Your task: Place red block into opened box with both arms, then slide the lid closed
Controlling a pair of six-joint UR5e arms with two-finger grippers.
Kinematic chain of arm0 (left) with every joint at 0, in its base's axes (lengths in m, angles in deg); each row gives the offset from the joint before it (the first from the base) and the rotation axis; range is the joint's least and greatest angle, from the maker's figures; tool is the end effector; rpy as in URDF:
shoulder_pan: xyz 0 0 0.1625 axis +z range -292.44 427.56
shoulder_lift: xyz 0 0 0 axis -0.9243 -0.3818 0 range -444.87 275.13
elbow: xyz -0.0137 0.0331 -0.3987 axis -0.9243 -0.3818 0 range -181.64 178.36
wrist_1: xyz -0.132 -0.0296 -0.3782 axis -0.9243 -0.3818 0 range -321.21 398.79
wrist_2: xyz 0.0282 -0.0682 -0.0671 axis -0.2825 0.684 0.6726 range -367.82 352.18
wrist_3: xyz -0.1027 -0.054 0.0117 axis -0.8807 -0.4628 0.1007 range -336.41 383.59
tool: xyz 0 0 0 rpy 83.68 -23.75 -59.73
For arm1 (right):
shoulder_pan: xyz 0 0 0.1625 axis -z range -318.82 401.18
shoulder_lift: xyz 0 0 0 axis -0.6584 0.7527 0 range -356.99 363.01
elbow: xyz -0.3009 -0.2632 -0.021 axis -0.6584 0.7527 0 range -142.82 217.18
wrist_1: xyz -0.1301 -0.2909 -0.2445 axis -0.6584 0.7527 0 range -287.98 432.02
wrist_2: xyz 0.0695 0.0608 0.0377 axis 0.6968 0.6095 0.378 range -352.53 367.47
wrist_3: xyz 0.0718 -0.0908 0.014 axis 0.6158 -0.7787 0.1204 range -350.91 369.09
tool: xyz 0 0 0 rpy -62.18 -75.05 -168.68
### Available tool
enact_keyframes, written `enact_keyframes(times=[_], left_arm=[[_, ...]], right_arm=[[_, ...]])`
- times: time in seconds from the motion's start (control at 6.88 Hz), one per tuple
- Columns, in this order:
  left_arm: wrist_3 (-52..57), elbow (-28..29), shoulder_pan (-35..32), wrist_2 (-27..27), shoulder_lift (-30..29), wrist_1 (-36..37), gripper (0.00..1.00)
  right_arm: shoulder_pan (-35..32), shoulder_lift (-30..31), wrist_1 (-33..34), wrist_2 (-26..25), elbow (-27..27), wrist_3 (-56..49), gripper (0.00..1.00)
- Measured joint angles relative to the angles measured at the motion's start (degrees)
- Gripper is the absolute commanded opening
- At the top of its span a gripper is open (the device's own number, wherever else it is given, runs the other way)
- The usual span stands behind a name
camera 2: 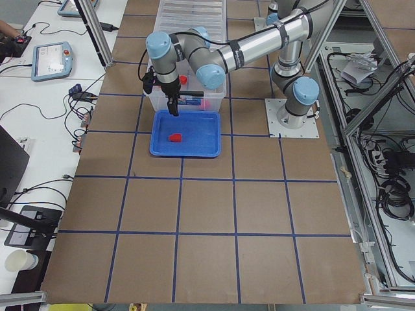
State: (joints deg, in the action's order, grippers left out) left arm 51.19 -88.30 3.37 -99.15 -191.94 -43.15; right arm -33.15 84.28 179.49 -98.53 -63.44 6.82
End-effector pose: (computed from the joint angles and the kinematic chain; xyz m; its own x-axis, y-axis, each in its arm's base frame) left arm 0.1322 -0.5731 0.3294 -0.9992 0.0311 0.0251 0.0335 0.9946 0.0981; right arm -0.0415 -0.5224 0.3174 -0.9379 0.2126 0.2740 0.2330 0.9715 0.0438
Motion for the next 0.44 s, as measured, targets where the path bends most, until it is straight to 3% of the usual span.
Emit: enact_keyframes(times=[0.44], left_arm=[[3.06,-1.77,0.79,0.98,-8.40,11.97,1.00]], right_arm=[[0.88,-0.01,-0.57,-1.83,0.16,-2.83,1.00]])
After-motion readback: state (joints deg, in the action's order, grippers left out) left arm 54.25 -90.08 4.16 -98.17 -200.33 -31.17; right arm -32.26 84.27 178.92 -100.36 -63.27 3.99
